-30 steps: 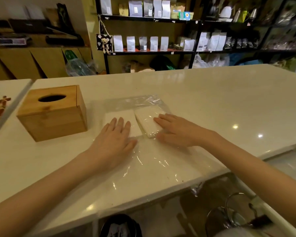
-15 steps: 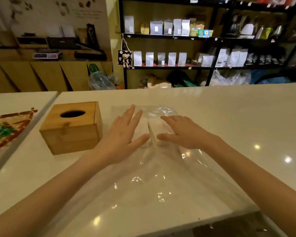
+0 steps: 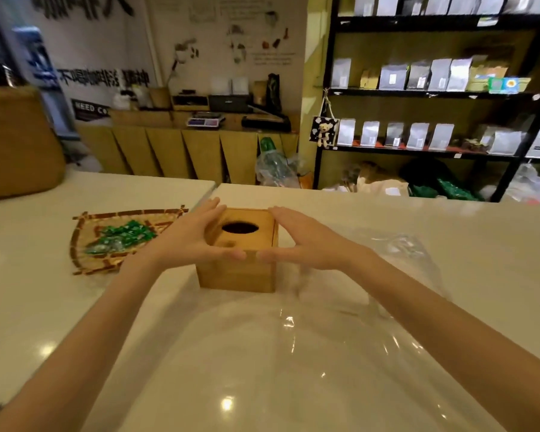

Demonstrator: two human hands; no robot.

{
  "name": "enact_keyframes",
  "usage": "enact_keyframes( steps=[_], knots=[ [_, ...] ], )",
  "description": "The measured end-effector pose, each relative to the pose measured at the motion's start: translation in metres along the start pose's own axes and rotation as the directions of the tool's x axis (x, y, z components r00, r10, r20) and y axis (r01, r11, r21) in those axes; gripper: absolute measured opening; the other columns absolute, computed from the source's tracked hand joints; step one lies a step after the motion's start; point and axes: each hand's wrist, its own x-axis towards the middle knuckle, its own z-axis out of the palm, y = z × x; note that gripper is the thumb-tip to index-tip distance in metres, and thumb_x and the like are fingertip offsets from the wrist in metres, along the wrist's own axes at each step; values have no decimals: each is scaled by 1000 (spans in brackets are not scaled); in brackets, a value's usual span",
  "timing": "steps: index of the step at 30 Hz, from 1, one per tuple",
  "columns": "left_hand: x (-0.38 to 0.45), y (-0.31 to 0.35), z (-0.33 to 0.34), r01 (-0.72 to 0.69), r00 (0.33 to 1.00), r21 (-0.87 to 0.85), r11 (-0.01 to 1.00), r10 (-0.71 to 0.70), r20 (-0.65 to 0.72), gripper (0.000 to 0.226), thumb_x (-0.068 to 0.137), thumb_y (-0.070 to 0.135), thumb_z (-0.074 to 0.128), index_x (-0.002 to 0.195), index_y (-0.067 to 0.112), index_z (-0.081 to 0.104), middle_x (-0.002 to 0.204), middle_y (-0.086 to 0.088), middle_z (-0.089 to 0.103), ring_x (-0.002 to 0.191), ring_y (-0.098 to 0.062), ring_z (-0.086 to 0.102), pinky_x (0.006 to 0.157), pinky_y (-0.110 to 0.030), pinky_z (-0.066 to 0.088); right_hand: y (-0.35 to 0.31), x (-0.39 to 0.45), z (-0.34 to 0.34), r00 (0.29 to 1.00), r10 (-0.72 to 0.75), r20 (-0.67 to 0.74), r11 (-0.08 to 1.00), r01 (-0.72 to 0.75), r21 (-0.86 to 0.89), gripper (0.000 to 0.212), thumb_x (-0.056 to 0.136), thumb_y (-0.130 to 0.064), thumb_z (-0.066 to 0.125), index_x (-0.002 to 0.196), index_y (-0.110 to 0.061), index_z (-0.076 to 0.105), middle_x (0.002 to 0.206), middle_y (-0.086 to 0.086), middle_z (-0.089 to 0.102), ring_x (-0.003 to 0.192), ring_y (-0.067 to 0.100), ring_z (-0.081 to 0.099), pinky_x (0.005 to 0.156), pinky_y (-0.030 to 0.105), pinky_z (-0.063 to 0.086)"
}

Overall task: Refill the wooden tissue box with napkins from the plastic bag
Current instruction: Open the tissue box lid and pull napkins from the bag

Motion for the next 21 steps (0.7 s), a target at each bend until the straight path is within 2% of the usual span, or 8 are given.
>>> enact_keyframes(
  steps=[2,4,6,13,15,17,19,21],
  knots=[
    [0,-12,1,5,1000,-26,1000,-4,19,127,40,84,50,146,25,12,158,7,3,143,-17,9,116,-38,13,0,10,6,1000,-24,5,999,24,-31,92,73,-74,47,142,-18,26,148,4,36,133,21,36,112,45,33],
    [0,-21,5,5,1000,-66,998,-4,11,130,36,88,48,146,27,13,157,7,8,142,-16,13,115,-39,14,3,12,12,997,-66,49,990,71,-124,89,81,-67,43,148,-16,14,157,5,19,143,21,19,118,39,16],
    [2,-27,7,7,1000,-111,994,-9,-18,127,36,88,48,144,29,19,156,9,16,141,-16,19,115,-41,18,6,13,14,995,-84,53,973,93,-213,88,84,-65,38,149,-14,7,159,5,9,146,19,9,118,34,9],
    [14,-41,4,-36,997,-147,988,25,-73,127,26,91,50,137,31,36,146,15,36,136,-14,30,114,-46,22,4,17,10,992,-97,76,922,119,-369,87,86,-67,29,148,-10,9,159,9,11,146,22,11,118,34,8],
    [17,-44,4,-44,997,-169,985,32,-71,125,27,91,52,136,32,38,144,14,40,135,-14,32,113,-47,24,2,17,8,991,-106,77,911,127,-392,85,86,-67,28,148,-9,14,157,10,17,144,23,16,117,35,12],
    [19,-45,4,-21,996,-218,976,2,-84,115,32,88,55,134,35,40,141,11,43,130,-15,35,110,-46,28,2,20,6,992,-116,41,922,123,-368,79,87,-64,29,143,-10,28,151,10,34,137,25,31,113,35,22],
    [21,-42,2,16,994,-247,969,-43,-105,95,46,75,58,132,36,43,137,4,47,127,-19,39,106,-43,32,1,24,5,989,-146,-27,945,132,-300,68,87,-63,30,130,-13,47,133,8,55,118,23,50,101,35,37],
    [24,-37,-3,34,992,-265,964,-66,-112,80,54,64,56,127,33,50,129,-2,53,124,-25,44,103,-42,37,1,29,2,981,-161,-111,971,137,-194,67,85,-66,31,112,-14,61,107,6,68,95,20,59,84,33,45]
  ],
)
